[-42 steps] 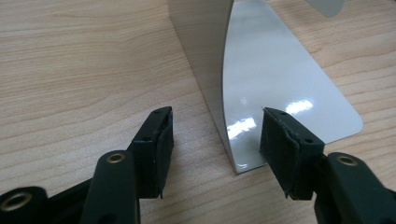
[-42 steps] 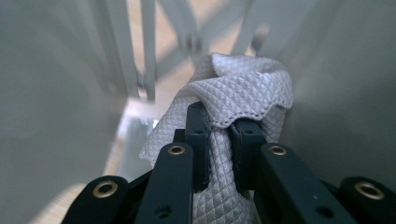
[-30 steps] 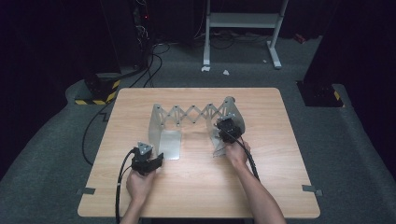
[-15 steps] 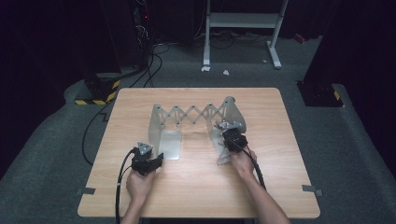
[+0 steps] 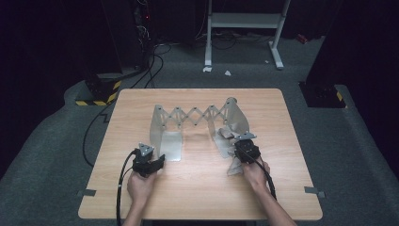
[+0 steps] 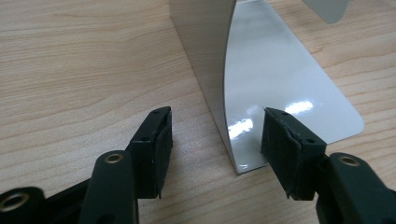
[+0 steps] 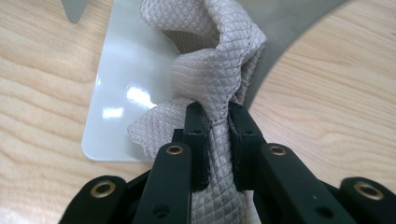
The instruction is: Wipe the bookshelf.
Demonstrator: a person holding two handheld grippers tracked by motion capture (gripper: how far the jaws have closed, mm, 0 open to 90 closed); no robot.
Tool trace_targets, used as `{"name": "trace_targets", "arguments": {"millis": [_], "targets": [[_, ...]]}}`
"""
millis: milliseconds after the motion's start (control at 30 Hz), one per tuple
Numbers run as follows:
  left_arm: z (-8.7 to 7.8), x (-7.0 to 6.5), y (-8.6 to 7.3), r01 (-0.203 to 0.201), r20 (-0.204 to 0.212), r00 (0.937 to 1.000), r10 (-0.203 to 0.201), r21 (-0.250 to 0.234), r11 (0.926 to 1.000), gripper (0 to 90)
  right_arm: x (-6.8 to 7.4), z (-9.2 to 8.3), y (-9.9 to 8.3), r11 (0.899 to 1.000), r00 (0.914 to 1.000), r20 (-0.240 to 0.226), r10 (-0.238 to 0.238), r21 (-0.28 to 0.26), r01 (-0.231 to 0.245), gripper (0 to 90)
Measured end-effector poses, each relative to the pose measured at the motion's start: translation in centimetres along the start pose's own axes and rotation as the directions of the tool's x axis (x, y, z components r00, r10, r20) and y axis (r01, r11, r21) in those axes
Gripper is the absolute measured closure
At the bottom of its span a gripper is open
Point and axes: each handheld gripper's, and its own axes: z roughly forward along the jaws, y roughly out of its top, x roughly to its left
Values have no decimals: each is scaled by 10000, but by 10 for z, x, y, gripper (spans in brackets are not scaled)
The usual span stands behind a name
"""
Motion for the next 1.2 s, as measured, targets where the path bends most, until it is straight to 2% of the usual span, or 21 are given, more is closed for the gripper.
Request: {"name": "trace_targets", "arguments": {"millis": [233,367,500,633,767,933,1033,1133,1200], "targets": [[0,0,0,-1,-33,10000,1,-5,10000,443,-6,-8,-11,9999,9999,-99,90,-93,-91,804],[0,0,0,29,-30,10000,-29,-14,10000,453,-5,-12,-10,9996,9999,-102,71,-269,-74,806],[0,0,0,43,-15,10000,-43,-14,10000,458,-4,-26,2,9956,10000,31,-12,-941,15,811],[0,1,0,49,-18,10000,-50,-21,10000,460,-9,-45,22,9871,9999,61,91,-1597,-80,813],[-1,1,0,168,8,9999,-168,-51,9998,474,-15,-62,38,9778,9998,103,167,-2090,-142,813],[-1,1,0,163,-45,9999,-163,-48,9999,498,-20,-77,55,9696,9998,82,206,-2441,-180,813],[-1,1,0,168,-64,9998,-169,-56,9998,507,-19,-75,62,9677,9997,129,184,-2515,-146,813],[-1,1,-1,183,-89,9998,-183,-69,9998,519,-14,-62,61,9767,9997,228,67,-2146,-17,813],[-1,1,-1,177,-80,9998,-177,-64,9998,525,-8,-48,56,9823,9982,561,-189,-1851,290,813]]}}
